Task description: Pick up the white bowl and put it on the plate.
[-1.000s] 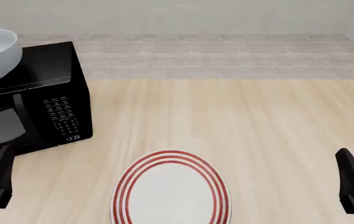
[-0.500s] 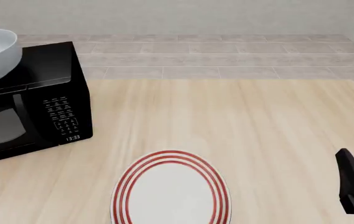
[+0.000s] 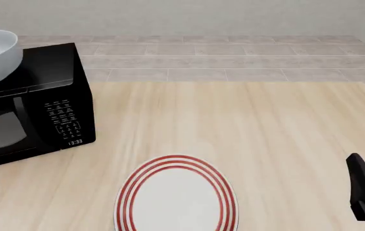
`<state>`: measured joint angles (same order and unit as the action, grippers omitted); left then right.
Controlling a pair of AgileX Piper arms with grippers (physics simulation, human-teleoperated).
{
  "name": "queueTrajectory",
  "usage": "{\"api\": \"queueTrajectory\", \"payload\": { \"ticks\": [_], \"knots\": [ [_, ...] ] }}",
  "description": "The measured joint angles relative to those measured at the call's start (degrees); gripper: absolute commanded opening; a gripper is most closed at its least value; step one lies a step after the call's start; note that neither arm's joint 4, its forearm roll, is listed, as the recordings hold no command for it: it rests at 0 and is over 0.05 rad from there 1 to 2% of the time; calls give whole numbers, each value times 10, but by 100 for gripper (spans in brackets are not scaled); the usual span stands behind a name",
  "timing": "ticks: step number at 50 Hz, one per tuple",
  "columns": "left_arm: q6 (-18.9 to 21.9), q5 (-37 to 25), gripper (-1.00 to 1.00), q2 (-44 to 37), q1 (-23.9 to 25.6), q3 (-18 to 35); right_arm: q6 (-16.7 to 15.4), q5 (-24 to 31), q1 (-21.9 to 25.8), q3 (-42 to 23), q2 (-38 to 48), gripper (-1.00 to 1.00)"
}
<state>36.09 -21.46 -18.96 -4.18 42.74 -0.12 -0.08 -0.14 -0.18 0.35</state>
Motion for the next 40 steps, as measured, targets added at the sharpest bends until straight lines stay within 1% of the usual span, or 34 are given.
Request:
{"api": "queueTrajectory", "payload": {
  "ticks": [5, 11, 17, 24, 33, 40],
  "knots": [
    [40, -13, 100, -32, -5, 26, 0, 0, 0, 0, 1, 100],
    [77, -46, 100, -73, -17, 74, 0, 1, 0, -2, 0, 100],
    [111, -69, 100, -101, -31, 103, 0, 4, 0, -4, 0, 100],
    [129, -113, 100, -139, -42, 158, 0, 7, 0, -6, -1, 100],
    [154, -157, 100, -170, -47, 193, 0, 8, 0, -7, -1, 100],
    [157, -194, 100, -200, -46, 234, 0, 9, 0, -7, -2, 100]
  ]
}}
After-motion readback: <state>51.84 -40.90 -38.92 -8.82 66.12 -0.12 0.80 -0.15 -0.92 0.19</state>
